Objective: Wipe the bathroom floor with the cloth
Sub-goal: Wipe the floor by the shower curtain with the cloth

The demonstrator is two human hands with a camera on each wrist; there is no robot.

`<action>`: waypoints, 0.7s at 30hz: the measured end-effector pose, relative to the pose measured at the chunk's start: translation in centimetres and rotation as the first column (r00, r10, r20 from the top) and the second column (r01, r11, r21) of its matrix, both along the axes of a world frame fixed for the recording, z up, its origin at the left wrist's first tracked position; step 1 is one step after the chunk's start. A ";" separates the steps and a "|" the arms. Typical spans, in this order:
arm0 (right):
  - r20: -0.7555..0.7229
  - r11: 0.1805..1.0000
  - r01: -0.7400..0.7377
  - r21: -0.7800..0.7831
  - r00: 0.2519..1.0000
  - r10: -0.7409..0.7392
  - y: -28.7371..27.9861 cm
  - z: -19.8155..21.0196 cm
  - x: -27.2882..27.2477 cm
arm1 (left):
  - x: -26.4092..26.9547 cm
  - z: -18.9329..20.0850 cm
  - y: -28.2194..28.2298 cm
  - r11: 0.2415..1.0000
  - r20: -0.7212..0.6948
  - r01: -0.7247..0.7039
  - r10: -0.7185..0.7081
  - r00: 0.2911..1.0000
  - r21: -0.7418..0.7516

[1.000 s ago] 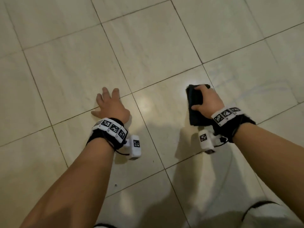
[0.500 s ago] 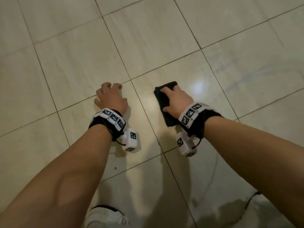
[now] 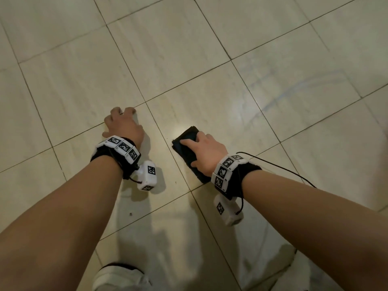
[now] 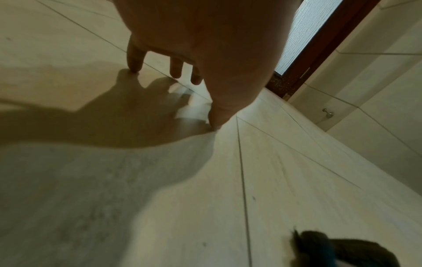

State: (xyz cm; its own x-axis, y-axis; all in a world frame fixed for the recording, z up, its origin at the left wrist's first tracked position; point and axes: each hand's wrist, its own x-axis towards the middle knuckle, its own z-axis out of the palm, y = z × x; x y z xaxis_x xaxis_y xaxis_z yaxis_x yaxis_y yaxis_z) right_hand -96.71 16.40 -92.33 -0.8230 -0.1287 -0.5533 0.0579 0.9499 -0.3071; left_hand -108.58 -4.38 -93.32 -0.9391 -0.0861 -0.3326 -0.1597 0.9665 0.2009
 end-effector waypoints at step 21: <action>-0.045 0.937 0.290 0.195 0.957 -0.287 15.2 1.4 -1.1 | 0.5 0.3 2.4 0.983 0.174 0.161 -0.143 0.974 -0.093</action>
